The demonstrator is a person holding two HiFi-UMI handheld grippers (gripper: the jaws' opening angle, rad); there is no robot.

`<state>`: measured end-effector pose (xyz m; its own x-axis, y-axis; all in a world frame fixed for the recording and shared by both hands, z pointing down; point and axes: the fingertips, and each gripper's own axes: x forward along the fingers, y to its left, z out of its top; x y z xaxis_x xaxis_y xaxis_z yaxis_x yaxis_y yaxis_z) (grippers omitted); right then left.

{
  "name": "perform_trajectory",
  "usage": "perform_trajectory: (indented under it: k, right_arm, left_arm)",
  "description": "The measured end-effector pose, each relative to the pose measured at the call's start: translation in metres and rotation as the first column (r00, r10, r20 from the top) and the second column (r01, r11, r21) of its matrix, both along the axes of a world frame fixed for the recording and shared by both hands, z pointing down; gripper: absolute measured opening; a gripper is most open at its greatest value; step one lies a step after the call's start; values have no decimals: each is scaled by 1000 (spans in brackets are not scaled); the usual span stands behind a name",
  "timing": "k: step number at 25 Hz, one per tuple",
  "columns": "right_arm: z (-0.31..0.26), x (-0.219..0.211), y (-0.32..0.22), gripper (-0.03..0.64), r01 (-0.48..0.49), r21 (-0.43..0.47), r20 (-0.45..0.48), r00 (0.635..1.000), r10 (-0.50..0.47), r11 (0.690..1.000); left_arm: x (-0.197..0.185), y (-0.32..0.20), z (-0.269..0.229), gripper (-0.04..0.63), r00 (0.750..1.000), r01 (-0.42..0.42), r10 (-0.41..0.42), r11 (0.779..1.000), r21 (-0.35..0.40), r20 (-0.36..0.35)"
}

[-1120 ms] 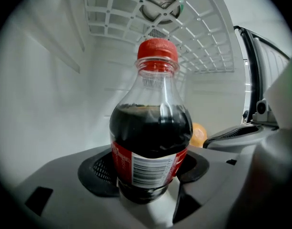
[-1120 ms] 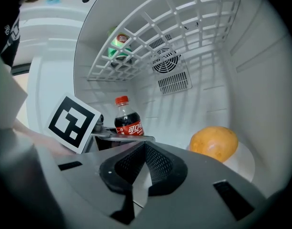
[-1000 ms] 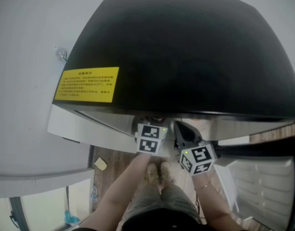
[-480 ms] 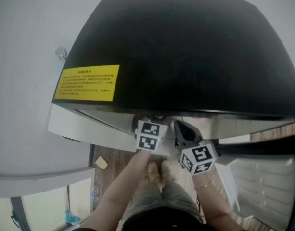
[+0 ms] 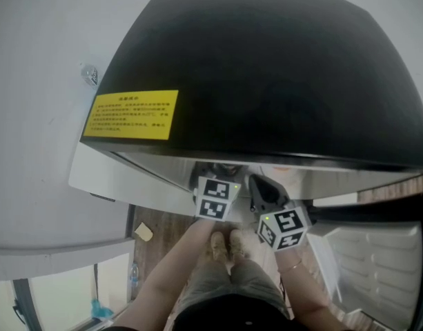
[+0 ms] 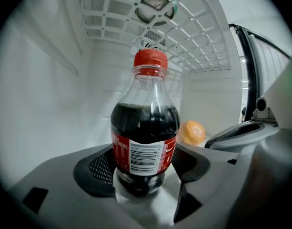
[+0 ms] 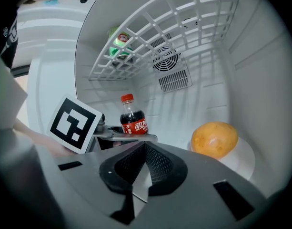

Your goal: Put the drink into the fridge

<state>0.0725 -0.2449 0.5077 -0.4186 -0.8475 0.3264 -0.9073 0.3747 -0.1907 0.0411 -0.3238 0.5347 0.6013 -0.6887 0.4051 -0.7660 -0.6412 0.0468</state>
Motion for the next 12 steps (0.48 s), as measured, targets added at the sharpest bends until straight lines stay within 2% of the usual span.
perform_trajectory:
  k: [12]
  right_arm:
    - [-18, -2, 0, 9, 20, 27, -19, 1000, -19, 999]
  left_arm:
    - [-18, 23, -11, 341, 998, 56, -57, 998, -21, -23]
